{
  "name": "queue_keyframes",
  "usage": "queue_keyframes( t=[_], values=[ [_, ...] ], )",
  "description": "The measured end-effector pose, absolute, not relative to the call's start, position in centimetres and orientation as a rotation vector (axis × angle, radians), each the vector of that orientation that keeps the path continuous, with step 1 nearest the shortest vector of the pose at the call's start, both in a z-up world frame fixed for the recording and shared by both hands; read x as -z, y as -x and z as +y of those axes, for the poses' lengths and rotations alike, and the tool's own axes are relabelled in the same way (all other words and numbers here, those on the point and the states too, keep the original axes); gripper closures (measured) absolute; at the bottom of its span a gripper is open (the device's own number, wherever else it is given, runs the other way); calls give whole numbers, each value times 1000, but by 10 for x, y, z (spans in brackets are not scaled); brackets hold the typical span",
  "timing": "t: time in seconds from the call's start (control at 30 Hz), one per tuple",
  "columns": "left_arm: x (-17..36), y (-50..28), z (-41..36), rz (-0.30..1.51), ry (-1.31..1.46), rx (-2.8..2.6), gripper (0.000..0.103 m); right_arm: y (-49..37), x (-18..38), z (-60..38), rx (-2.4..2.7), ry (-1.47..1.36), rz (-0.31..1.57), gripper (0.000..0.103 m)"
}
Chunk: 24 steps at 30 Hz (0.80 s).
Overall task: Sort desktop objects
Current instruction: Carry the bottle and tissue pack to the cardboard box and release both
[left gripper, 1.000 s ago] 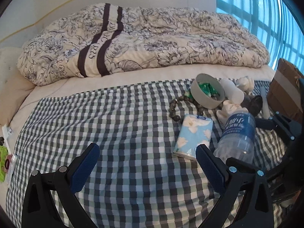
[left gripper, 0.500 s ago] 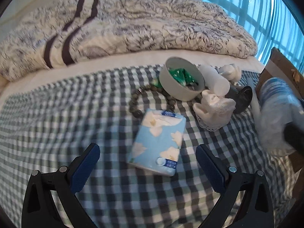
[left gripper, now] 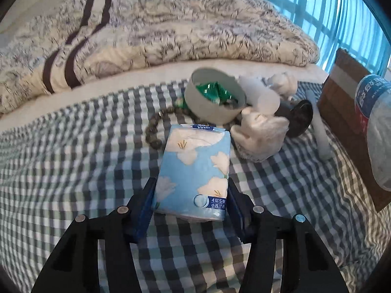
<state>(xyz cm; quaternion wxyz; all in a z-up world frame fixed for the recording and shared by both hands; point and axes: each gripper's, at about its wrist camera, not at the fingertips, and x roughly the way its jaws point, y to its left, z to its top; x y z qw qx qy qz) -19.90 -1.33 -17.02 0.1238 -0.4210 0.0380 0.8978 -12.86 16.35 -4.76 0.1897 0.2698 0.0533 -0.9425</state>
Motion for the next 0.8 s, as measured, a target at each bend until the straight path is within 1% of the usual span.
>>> queue_keyframes(
  t=[0.27,0.5,0.8],
  values=[
    [112,171,-12,102,1033,-2750,48,112,25,171,2696,-688,120,9],
    [61,136,-11,15,852,-2832,48,97,8,188,2741,-645,49,10],
    [34,122,3,11,794,-2810,48,77,-19,222,2832,-588,14,10]
  ],
)
